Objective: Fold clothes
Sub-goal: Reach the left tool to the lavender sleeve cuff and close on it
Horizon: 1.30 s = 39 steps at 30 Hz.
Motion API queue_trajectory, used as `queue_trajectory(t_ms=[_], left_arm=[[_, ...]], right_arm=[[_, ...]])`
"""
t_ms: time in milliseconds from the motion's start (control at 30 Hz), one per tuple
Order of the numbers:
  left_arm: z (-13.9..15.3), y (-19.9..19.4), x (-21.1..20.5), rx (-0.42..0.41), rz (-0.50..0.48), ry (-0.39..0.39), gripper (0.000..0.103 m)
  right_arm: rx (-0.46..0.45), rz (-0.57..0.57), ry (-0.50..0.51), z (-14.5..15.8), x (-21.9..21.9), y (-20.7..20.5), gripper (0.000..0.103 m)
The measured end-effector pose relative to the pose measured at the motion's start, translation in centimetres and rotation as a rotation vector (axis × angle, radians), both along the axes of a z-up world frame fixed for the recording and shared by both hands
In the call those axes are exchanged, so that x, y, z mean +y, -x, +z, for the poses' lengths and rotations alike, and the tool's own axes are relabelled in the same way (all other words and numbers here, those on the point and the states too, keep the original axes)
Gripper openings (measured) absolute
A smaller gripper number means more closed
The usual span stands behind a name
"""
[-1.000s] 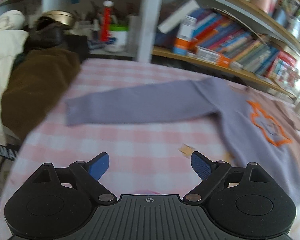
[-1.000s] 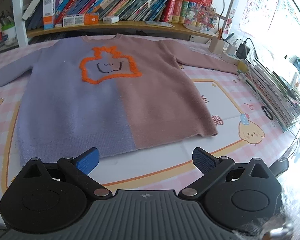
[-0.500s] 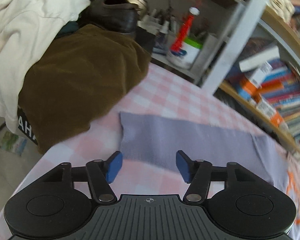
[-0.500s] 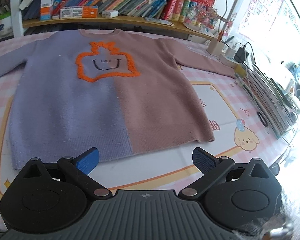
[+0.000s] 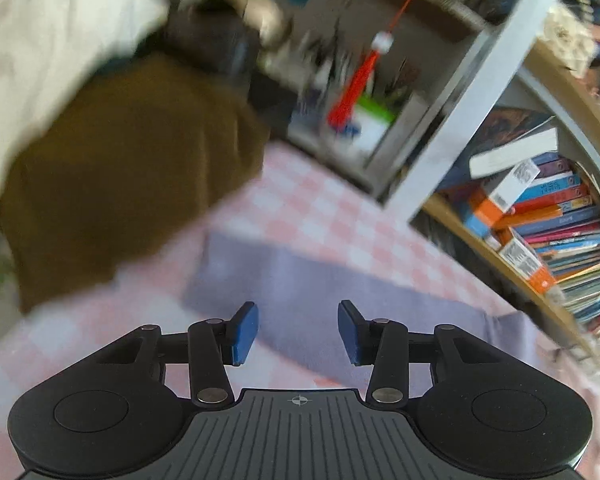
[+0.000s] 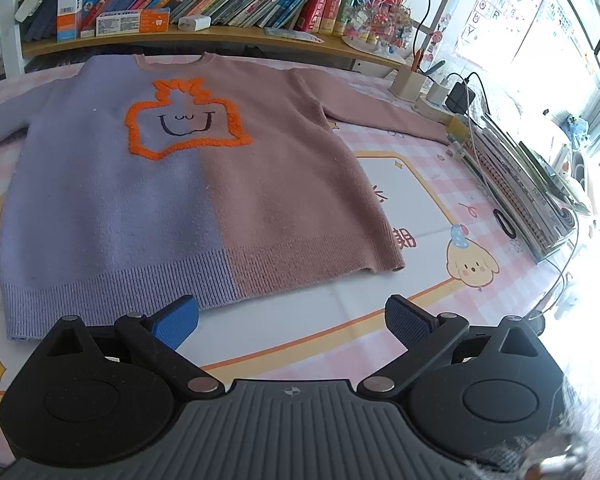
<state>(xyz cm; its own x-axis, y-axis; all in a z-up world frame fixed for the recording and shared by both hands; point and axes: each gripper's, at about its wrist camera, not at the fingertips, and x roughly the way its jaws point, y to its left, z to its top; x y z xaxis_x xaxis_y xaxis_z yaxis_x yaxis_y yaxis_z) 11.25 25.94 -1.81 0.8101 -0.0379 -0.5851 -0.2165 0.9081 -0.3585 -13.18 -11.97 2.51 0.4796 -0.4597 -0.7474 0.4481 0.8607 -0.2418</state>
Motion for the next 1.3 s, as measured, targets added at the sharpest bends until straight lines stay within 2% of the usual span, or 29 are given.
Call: queue_trajectory(t_ms=[67, 100, 167, 300, 533, 667, 1167, 1233, 1300], left_arm=[[0.0, -0.3, 0.7, 0.007, 0.023, -0.058, 0.044], [-0.3, -0.5, 1.3, 0.025, 0.043, -0.063, 0.044], [-0.9, -0.8, 2.6, 0.057, 0.090, -0.041, 0.044], [-1.4, -1.0, 3.7, 0.061, 0.108, 0.006, 0.042], [-2.0, -2.2, 1.4, 0.034, 0.001, 0.272, 0.042], [-2.3, -2.3, 0.7, 0.034, -0.004, 0.357, 0.042], [-2.5, -3.6, -1.4, 0.060, -0.024, 0.396, 0.042], [-2.7, -3.6, -0.7, 0.064, 0.021, 0.404, 0.030], [-3.2, -3.5, 0.5, 0.074, 0.100, 0.417, 0.004]], right_arm=[[0.000, -0.010, -0.003, 0.0, -0.2, 0.1, 0.100], [0.000, -0.012, -0.003, 0.0, -0.2, 0.2, 0.100], [0.001, -0.017, -0.002, 0.0, -0.2, 0.3, 0.100], [0.002, -0.027, 0.003, 0.0, -0.3, 0.6, 0.100], [0.002, -0.037, 0.011, 0.2, -0.4, 0.8, 0.100], [0.000, -0.038, 0.017, 0.3, -0.4, 1.0, 0.100], [-0.004, -0.041, 0.014, 0.3, -0.3, 1.1, 0.100], [-0.007, -0.046, 0.014, 0.3, -0.4, 1.2, 0.100], [-0.010, -0.055, 0.014, 0.4, -0.5, 1.4, 0.100]])
